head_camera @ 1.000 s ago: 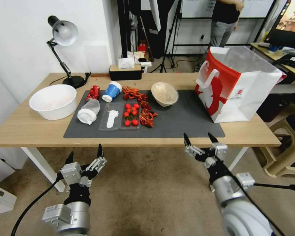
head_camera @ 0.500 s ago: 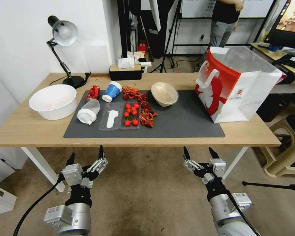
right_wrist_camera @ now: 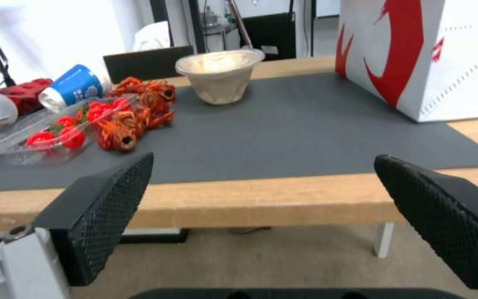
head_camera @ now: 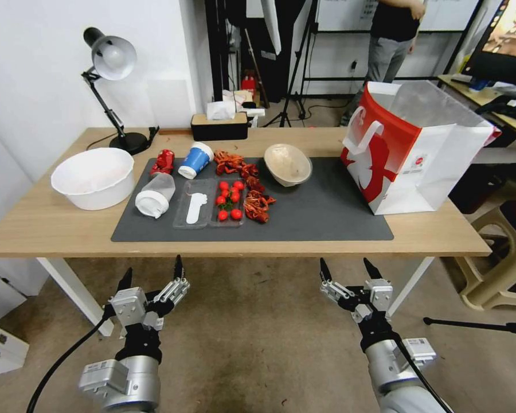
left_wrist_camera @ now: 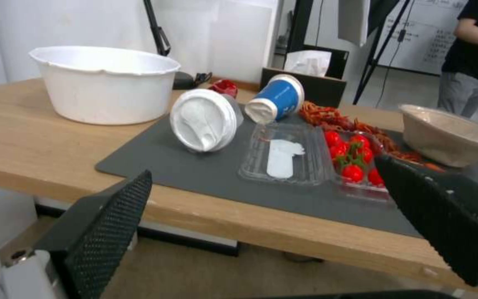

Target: Pick up the trash from the table and place it into the takeout bag.

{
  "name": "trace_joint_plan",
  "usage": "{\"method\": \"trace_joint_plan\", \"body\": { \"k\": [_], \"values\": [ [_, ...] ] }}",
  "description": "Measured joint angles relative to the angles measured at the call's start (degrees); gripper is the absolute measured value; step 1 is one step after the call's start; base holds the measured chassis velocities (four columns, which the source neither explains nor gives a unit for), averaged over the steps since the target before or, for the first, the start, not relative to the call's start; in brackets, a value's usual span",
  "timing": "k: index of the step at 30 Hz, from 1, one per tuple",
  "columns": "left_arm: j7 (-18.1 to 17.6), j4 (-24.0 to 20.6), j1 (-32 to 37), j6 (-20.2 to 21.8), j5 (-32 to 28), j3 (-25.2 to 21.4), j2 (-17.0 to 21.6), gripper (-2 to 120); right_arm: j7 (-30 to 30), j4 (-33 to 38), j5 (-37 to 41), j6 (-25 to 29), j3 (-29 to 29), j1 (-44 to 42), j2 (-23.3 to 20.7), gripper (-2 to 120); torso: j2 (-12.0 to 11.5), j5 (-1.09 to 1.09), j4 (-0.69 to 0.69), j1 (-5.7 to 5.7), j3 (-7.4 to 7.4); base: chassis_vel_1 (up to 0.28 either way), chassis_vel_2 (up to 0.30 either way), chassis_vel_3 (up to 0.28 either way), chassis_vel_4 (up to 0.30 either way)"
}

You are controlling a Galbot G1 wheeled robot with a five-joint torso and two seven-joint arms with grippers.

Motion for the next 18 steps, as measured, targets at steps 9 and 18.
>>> {"method": "trace_joint_plan", "body": {
  "k": [9, 18],
  "values": [
    [0.0, 0.2, -0.1, -0.1, -0.1, -0.1, 0.2, 100, -0.8, -2.0, 15.4, -2.4, -0.3, 10.4, -5.0, 100, 0.0, 0.0, 0.01, 0.0, 0.0, 0.0, 0.0, 0.0, 0.0],
    [0.0, 0.2, -0.1, 0.0, -0.2, -0.6, 0.3, 100, -0.7, -5.5, 28.2, -3.7, -2.0, 18.4, -7.6, 100, 0.0, 0.01, 0.01, 0.0, 0.01, 0.0, 0.0, 0.0, 0.0]
  ]
}}
